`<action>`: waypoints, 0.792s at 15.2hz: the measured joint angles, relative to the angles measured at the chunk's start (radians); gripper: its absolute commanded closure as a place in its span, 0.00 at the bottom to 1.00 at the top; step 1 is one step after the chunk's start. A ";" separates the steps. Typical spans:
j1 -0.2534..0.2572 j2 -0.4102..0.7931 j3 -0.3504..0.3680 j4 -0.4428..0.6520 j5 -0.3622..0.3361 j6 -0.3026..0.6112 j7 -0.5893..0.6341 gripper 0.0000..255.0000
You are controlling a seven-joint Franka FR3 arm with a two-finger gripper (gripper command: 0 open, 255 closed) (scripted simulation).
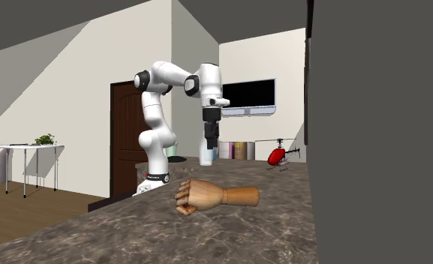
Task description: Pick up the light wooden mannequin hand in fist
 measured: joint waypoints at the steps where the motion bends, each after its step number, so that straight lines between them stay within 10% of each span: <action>1: -0.001 0.038 -0.014 0.023 0.005 0.014 -0.030 0.00; 12: -0.062 0.454 -0.092 0.324 0.127 0.106 -0.353 0.00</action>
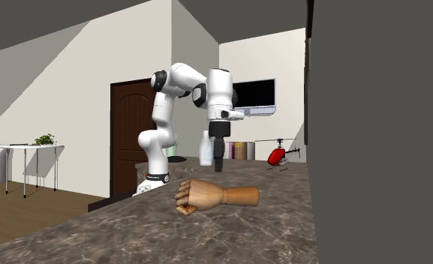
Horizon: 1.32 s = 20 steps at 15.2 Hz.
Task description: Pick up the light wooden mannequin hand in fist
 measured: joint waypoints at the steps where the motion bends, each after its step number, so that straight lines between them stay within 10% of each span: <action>1: -0.012 0.042 0.001 0.040 0.014 0.000 -0.026 0.00; 6: -0.083 0.235 0.017 0.233 0.076 -0.005 -0.137 0.00; 14: -0.095 0.292 0.031 0.216 0.099 0.066 -0.155 0.00; 15: -0.096 0.294 0.031 0.217 0.100 0.068 -0.156 1.00; 20: -0.096 0.295 0.032 0.217 0.101 0.070 -0.156 1.00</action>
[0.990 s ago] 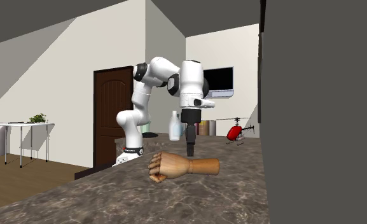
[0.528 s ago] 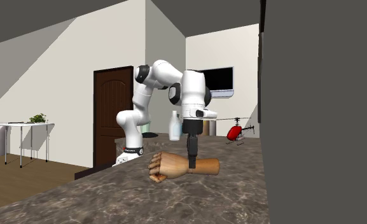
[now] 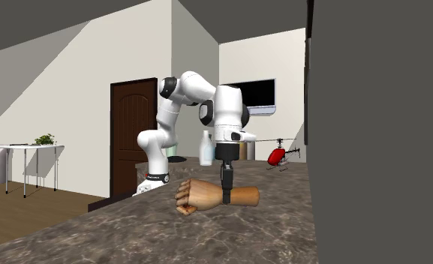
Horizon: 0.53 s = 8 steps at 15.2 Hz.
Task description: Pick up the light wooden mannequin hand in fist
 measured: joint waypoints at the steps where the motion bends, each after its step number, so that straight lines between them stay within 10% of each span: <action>1: 0.000 0.000 0.000 0.000 0.000 0.000 0.000 1.00; 8: 0.003 -0.014 -0.004 0.007 -0.007 -0.022 0.004 1.00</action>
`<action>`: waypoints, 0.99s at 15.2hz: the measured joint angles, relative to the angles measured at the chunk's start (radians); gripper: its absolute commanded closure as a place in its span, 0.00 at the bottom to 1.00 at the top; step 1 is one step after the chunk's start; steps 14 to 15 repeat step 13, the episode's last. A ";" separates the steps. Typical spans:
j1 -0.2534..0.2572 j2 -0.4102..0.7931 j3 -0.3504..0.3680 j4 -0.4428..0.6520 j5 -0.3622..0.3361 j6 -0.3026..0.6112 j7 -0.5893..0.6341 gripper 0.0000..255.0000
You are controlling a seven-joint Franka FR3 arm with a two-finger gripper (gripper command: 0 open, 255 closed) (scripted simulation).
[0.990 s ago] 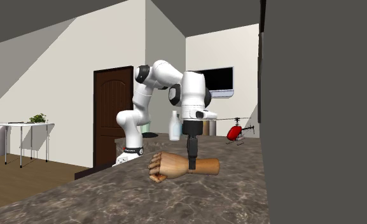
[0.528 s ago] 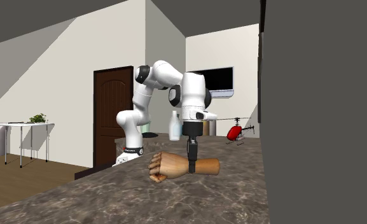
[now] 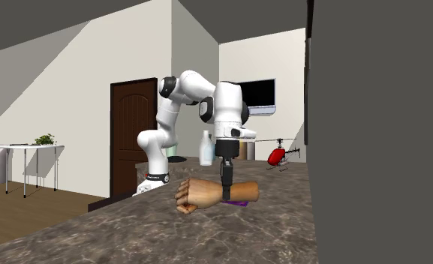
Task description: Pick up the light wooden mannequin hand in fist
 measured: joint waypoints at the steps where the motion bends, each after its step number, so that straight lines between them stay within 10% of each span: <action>1: 0.001 -0.006 -0.002 0.003 -0.003 -0.009 0.000 1.00; 15: 0.008 -0.062 -0.017 0.083 -0.032 -0.141 0.014 1.00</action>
